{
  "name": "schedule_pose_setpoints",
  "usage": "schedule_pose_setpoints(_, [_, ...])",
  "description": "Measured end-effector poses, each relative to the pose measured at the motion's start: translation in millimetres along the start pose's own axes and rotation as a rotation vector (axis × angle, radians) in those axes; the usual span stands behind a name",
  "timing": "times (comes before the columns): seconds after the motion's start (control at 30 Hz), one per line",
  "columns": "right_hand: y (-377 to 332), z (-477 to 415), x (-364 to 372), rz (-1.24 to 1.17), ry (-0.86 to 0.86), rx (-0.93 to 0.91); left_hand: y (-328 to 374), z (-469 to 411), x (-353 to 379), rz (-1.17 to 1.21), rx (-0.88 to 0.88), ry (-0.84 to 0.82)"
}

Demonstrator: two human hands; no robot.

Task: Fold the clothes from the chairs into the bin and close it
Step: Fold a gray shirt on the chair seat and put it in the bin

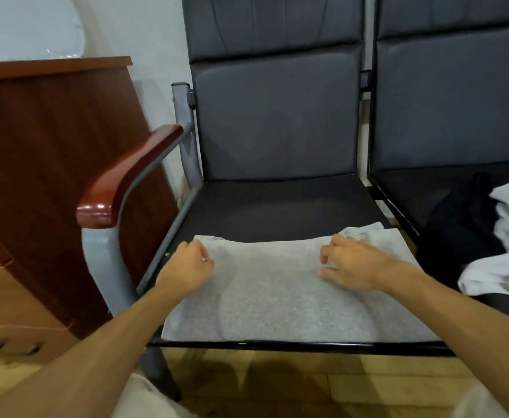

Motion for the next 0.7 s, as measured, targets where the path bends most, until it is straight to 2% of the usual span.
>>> schedule_pose_setpoints(0.07, [-8,-4,-1,-0.005,0.026,-0.023,-16,-5,4,-0.087,-0.144,-0.014])
schedule_pose_setpoints(0.13, [-13,-9,1,-0.018,0.033,-0.045,-26,-6,8,-0.179,-0.21,-0.046])
schedule_pose_setpoints(0.33, [-18,-24,10,-0.016,0.02,-0.087,-24,-13,15,-0.419,-0.174,-0.154])
schedule_pose_setpoints(0.43, [-18,-27,10,-0.03,0.034,-0.099,-21,-19,19,-0.354,-0.12,-0.166])
schedule_pose_setpoints(0.57, [-15,-27,5,-0.058,0.089,-0.086,-3,-17,14,-0.156,-0.091,-0.083])
schedule_pose_setpoints(0.7, [-6,-19,-2,-0.124,0.121,-0.04,18,-9,7,-0.203,-0.029,-0.026])
Point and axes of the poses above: each hand's wrist, its own z-axis away from the middle knuckle, its own x-axis out of the palm, y = z × x, the point moved 6 cm from there along -z, towards the middle knuckle, and after that the axes turned 4 degrees about x, right-handed, at the moved point
